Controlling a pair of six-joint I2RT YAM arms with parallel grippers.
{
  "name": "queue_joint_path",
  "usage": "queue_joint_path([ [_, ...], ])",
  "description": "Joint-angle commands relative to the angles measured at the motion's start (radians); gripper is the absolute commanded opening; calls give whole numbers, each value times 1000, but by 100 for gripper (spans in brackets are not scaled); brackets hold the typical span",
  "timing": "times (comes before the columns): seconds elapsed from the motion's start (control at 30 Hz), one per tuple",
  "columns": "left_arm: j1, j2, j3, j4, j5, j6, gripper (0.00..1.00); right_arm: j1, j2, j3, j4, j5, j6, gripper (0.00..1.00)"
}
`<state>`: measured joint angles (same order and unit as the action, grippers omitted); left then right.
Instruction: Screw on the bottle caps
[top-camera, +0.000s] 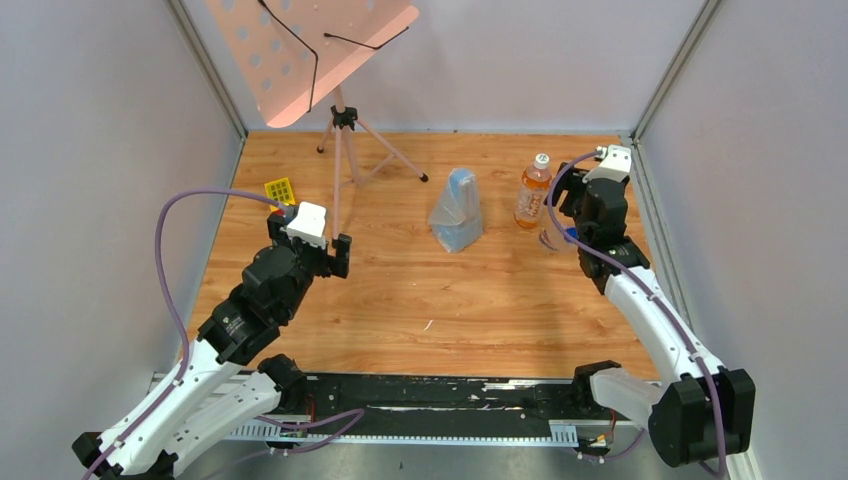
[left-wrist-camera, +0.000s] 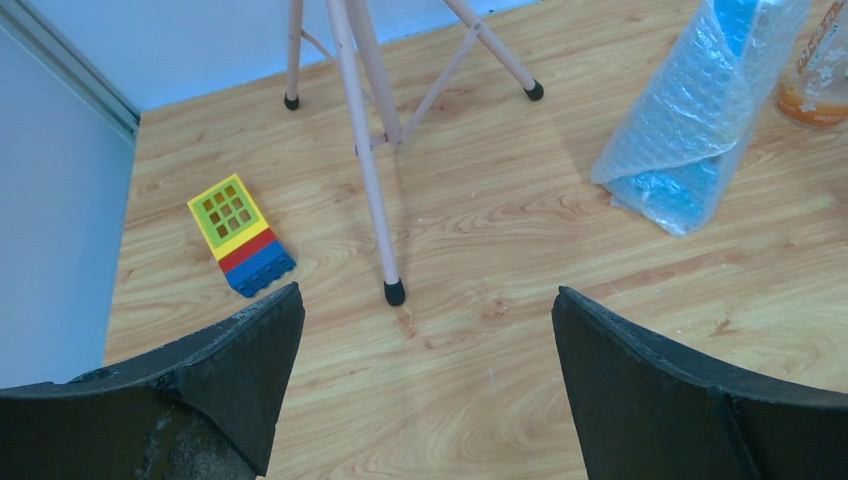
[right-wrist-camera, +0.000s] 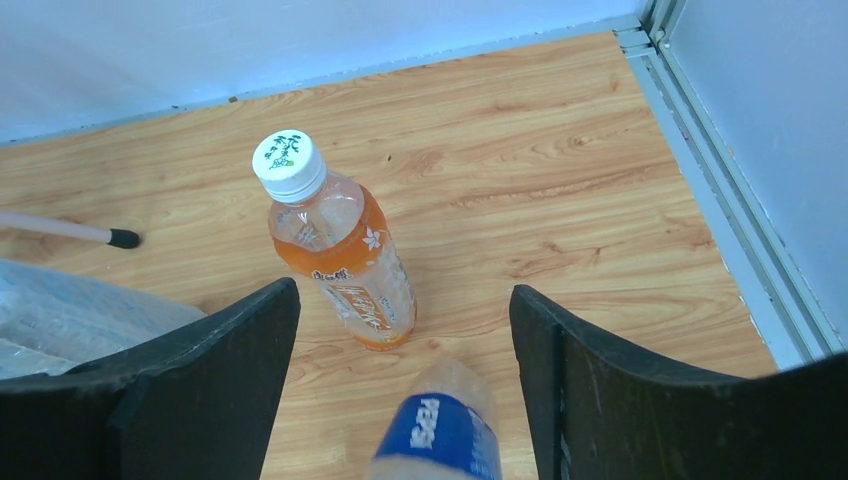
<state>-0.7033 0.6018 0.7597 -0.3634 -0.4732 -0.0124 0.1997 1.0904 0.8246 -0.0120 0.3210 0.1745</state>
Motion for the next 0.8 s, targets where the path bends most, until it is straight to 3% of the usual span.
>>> queue_joint_path([
  [0.0,7,-8,1,15,12,-3,100,-5,-41,55,-31,-20,13,79],
  [0.3,7,-13,3,15,22,-5,100,-5,-137,84,-140,-39,59,88],
  [0.53,7,-8,4,7,68,0,100,-4,-107,175,-515,-34,320,94],
  [0.77,7,-12,-2,50,171,8,100,-4,-128,105,-685,-179,472,98],
])
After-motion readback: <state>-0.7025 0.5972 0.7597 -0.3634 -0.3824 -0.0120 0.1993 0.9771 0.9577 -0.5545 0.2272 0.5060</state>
